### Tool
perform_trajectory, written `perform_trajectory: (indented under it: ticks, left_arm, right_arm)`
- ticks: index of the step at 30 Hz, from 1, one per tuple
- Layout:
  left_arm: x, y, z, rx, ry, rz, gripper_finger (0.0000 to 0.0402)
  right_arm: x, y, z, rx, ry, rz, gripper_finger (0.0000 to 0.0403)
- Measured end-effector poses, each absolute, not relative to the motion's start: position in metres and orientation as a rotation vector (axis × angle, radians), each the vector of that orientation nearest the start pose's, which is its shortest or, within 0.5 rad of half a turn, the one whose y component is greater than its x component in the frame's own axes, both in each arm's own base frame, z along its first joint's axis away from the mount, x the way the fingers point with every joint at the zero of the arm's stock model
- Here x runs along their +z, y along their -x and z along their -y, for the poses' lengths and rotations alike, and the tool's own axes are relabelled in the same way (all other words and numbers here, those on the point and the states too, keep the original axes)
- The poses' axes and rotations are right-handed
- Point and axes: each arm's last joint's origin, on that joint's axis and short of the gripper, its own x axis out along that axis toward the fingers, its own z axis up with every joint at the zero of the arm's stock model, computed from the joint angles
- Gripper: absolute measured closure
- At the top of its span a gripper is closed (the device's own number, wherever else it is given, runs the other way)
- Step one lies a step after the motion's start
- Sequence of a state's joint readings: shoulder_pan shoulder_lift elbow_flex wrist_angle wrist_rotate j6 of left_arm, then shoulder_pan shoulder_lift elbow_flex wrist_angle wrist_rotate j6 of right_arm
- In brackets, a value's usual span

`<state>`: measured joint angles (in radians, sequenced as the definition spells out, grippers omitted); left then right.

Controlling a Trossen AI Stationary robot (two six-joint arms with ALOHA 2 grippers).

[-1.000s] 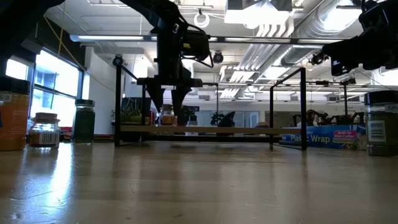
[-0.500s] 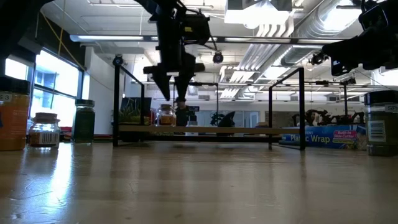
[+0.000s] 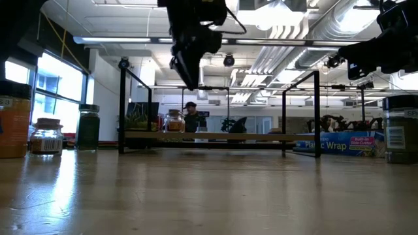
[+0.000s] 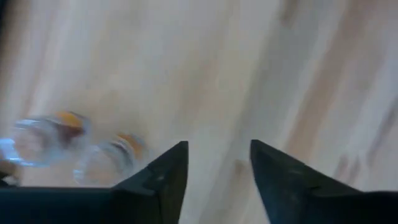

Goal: Shelf spices
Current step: Put the brown seasoning bottle aligned with the other brown seasoning bottle on the shelf

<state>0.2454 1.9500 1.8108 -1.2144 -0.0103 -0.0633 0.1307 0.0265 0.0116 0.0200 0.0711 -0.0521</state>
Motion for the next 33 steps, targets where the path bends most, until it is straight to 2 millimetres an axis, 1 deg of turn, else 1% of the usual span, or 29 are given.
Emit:
perform_trajectory:
  ticks: [2,5,10,12,16,19,27,33]
  left_arm:
    - [0.267,-0.378,-0.092,0.218,0.174,-1.427,0.0279]
    - [0.250,-0.381,-0.092,0.214,0.134,-1.513,0.0315]
    - [0.225,-0.389,-0.096,0.258,0.077,-1.585,0.0360]
    - [0.220,-0.389,-0.098,0.276,0.056,-1.617,0.0373]
    - [0.214,-0.388,-0.100,0.288,0.010,-1.661,0.0391]
    - [0.213,-0.388,-0.102,0.282,-0.010,-1.664,0.0399]
    - [0.214,-0.385,-0.120,0.348,-0.011,-1.647,0.0401]
    - [0.214,-0.384,-0.127,0.367,-0.007,-1.636,0.0401]
  right_arm:
    - [0.167,-0.098,-0.011,0.060,0.052,0.006,0.0402]
    - [0.167,-0.098,-0.011,0.059,0.052,0.006,0.0402]
    - [0.167,-0.098,-0.011,0.060,0.052,0.006,0.0402]
    - [0.167,-0.098,-0.011,0.059,0.052,0.006,0.0402]
    - [0.167,-0.098,-0.011,0.060,0.052,0.006,0.0402]
    - [0.167,-0.098,-0.011,0.060,0.052,0.006,0.0402]
    - [0.167,-0.098,-0.011,0.060,0.052,0.006,0.0402]
    - [0.167,-0.098,-0.011,0.060,0.052,0.006,0.0402]
